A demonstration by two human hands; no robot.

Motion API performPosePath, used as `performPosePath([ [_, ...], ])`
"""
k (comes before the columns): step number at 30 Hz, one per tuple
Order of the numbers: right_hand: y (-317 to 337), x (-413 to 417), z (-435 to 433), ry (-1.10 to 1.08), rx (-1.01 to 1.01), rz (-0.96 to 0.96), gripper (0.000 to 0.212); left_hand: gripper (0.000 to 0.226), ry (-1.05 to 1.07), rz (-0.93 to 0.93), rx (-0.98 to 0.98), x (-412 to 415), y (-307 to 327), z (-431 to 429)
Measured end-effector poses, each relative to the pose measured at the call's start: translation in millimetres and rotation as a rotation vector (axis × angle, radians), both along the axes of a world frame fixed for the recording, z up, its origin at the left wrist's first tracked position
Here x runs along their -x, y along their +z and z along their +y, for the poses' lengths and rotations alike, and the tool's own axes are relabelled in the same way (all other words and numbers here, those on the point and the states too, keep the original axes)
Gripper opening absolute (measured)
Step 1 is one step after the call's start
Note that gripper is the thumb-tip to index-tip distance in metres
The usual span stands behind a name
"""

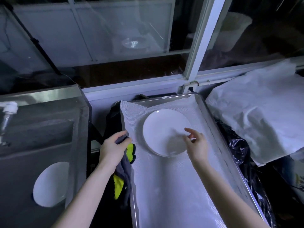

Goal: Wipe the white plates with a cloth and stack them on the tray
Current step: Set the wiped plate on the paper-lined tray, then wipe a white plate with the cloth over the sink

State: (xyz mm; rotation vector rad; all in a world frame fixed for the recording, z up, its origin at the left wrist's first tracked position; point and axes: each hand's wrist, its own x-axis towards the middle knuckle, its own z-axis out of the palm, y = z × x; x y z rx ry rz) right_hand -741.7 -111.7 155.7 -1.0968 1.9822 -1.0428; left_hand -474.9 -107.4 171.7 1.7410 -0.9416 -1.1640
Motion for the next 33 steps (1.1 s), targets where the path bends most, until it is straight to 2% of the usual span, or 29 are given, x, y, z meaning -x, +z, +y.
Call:
performPosePath([
  [3,22.2,-44.7,13.6,0.207,0.02,-0.109,0.017,0.026,0.107,0.111,0.054,-25.7,13.6,17.2],
  [6,38.3,-106.7,31.3,0.521,-0.01,-0.216,0.009,0.027,0.222,0.195,0.106,-54.4,22.4,33.7],
  [9,44.2,-174.0,52.8,0.848,-0.053,-0.199,0.018,0.026,0.346,0.318,0.169,-87.1,31.4,48.6],
  [11,44.2,-215.5,66.6,0.974,-0.034,-0.135,0.029,0.027,0.429,0.402,0.232,-113.5,36.1,58.6],
  [13,41.9,-251.7,74.7,0.976,0.011,-0.056,0.031,0.029,0.469,0.442,0.274,-144.8,36.6,68.3],
  [16,43.7,-304.2,78.2,0.89,0.04,-0.05,0.017,0.041,0.427,0.513,0.29,-199.7,34.4,80.1],
  [19,45.9,-357.8,78.4,0.746,0.07,-0.142,0.018,0.072,0.27,0.529,0.235,-261.3,27.6,97.6],
  [22,50.1,-411.8,75.9,0.658,0.063,-0.278,0.019,0.099,0.135,0.455,0.056,-319.7,15.1,118.8],
  [24,51.6,-448.3,74.8,0.631,0.022,-0.36,0.015,0.097,0.119,0.38,-0.076,-350.7,8.8,132.1],
  [27,48.3,-493.3,78.4,0.64,-0.039,-0.45,0.016,0.07,0.108,0.199,-0.196,-381.5,-9.8,149.4],
  [29,45.1,-514.7,79.6,0.662,-0.103,-0.567,0.015,0.058,0.053,0.241,-0.141,-397.8,-20.8,156.8],
  [31,43.6,-531.6,79.4,0.702,-0.189,-0.682,0.02,0.058,-0.014,0.343,-0.07,-414.5,-29.3,158.7],
  [33,41.1,-545.9,77.0,0.749,-0.248,-0.75,0.03,0.057,-0.085,0.352,-0.038,-430.5,-34.9,155.8],
])
